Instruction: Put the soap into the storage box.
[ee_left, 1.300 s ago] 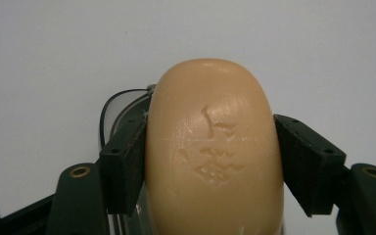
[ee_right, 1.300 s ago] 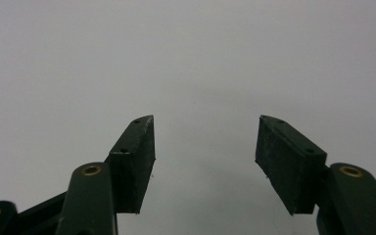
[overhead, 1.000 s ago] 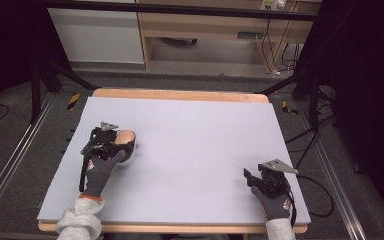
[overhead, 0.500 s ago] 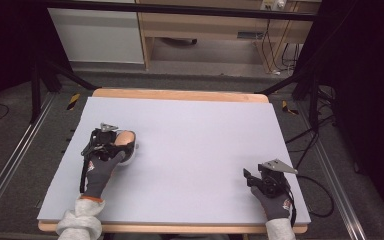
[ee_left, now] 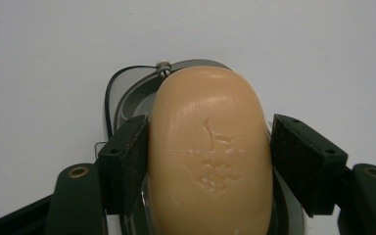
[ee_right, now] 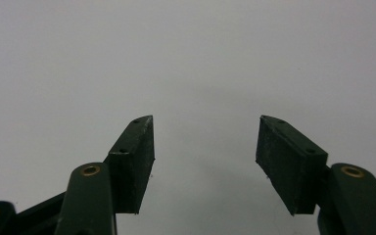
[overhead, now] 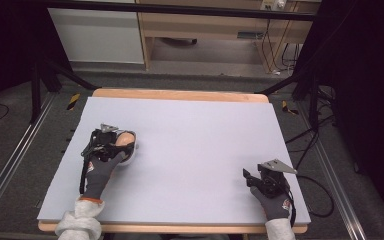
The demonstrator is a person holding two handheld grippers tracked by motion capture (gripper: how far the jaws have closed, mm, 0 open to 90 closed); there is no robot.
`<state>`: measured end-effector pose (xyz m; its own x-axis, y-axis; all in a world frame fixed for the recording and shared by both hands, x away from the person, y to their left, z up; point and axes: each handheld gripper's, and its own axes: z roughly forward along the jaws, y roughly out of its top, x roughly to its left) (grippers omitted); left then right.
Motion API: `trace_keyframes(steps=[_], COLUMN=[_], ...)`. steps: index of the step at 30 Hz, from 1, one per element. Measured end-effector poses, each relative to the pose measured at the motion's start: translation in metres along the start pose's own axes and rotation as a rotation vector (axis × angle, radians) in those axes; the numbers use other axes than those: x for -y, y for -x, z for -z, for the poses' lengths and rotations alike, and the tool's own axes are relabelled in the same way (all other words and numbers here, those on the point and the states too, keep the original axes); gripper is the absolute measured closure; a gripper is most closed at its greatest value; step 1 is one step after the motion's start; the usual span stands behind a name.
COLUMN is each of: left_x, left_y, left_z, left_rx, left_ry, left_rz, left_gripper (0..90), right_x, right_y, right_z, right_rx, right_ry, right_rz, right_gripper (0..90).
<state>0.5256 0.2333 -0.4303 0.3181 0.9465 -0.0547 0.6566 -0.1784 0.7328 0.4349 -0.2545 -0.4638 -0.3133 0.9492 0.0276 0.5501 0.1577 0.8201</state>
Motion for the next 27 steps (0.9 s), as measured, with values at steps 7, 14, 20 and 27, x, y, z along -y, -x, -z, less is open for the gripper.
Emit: trace_keyframes(steps=[7, 14, 20, 27], left_x=[0.003, 0.005, 0.003, 0.002], left_y=[0.001, 0.002, 0.006, 0.011], left_z=[0.003, 0.005, 0.006, 0.008], left_rx=[0.008, 0.017, 0.019, 0.018], left_ry=[0.013, 0.026, 0.027, 0.047], left_rz=[-0.002, -0.005, -0.012, -0.024], left_gripper=[30.5, 31.0, 31.1, 31.6], right_x=[0.0, 0.0, 0.0, 0.0], right_y=[0.0, 0.0, -0.001, -0.001], right_z=[0.0, 0.0, 0.001, 0.001], right_rx=[0.0, 0.001, -0.003, -0.003], right_ry=[0.001, 0.001, 0.001, 0.004], right_rz=[-0.003, 0.0, -0.008, -0.008], right_gripper=[39.3, 39.3, 39.3, 39.3])
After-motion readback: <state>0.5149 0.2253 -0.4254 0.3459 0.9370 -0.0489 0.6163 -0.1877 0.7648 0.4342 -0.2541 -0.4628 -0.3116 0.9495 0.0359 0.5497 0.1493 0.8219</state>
